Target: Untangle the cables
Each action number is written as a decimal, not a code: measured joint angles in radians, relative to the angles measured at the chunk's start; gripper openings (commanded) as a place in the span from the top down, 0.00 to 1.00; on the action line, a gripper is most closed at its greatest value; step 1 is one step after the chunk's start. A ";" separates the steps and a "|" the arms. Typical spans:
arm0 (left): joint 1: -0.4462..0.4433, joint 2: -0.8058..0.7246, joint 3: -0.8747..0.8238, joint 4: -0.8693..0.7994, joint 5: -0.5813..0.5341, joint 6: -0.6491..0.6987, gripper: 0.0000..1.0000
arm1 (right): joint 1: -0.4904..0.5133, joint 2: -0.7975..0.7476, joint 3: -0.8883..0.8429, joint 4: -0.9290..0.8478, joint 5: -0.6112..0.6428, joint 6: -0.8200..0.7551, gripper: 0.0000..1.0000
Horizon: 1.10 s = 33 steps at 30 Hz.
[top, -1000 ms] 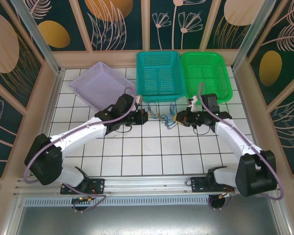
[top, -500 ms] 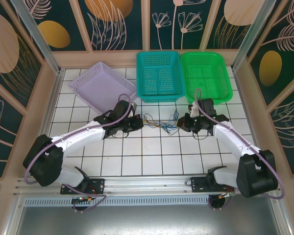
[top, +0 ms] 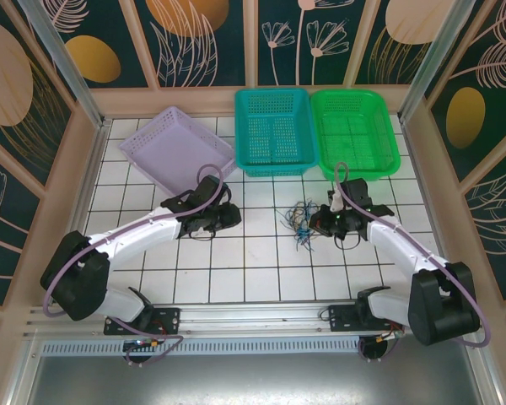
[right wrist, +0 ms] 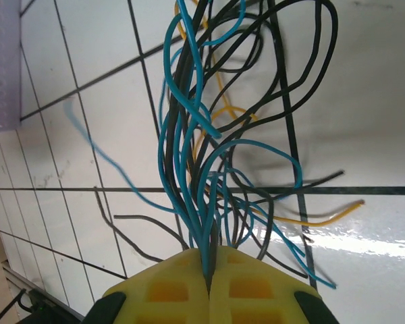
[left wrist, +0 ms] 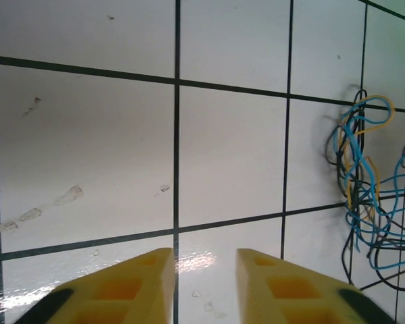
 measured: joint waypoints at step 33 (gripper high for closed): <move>-0.020 0.426 0.293 0.121 0.269 -0.407 0.57 | 0.238 0.184 0.033 0.004 0.042 -0.130 1.00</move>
